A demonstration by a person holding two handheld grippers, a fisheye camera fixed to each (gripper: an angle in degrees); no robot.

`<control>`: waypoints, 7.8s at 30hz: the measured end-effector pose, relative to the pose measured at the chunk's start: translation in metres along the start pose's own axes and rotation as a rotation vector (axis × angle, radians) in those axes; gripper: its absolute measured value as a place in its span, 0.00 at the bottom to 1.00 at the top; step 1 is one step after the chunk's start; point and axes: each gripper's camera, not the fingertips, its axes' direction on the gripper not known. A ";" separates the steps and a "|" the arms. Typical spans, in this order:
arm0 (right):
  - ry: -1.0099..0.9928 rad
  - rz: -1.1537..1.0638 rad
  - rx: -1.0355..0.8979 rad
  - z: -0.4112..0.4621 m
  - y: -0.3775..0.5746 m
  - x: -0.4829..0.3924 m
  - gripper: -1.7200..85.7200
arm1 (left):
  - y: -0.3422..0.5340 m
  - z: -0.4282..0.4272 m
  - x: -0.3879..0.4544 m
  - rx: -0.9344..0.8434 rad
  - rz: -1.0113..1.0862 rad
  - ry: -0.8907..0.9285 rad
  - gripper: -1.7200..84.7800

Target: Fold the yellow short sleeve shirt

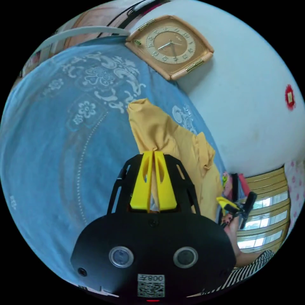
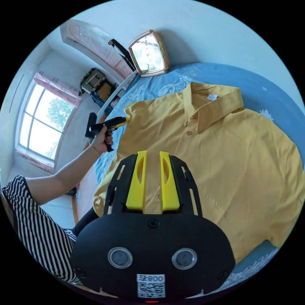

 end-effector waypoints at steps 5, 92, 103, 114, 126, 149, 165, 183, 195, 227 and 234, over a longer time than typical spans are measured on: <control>-0.023 0.020 0.029 -0.018 -0.026 -0.001 0.11 | 0.015 0.008 0.089 -0.012 0.351 0.104 0.03; 0.704 0.113 -0.249 -0.176 -0.270 0.065 0.06 | -0.105 0.202 0.326 -0.182 0.612 -0.476 0.07; 0.487 -0.151 -0.053 -0.149 -0.238 0.005 0.03 | -0.030 0.217 0.378 -0.143 0.917 -0.235 0.05; 0.437 -0.073 -0.135 -0.082 -0.256 0.045 0.03 | -0.047 0.273 0.364 -0.205 0.803 -0.312 0.04; 0.675 0.118 -0.066 -0.163 -0.130 0.132 0.10 | -0.044 0.182 0.247 -0.148 0.680 -0.348 0.10; 0.528 0.194 0.063 -0.136 0.089 0.111 0.07 | 0.090 0.070 0.103 -0.078 0.552 -0.236 0.09; 0.215 0.631 -0.062 -0.093 0.364 0.085 0.12 | 0.267 -0.022 -0.090 -0.317 0.009 -0.106 0.15; 0.229 0.648 -0.146 -0.014 0.405 0.073 0.02 | 0.312 0.000 -0.184 -0.380 -0.059 0.088 0.04; 0.277 0.626 0.014 -0.002 0.383 0.042 0.08 | 0.331 -0.001 -0.204 -0.272 -0.023 -0.052 0.10; -0.273 0.259 -0.015 0.157 0.213 -0.006 0.02 | 0.330 0.213 -0.063 -0.516 0.655 -0.013 0.03; -0.395 0.222 -0.046 0.164 0.194 0.005 0.02 | 0.313 0.248 -0.070 -0.599 0.617 0.018 0.05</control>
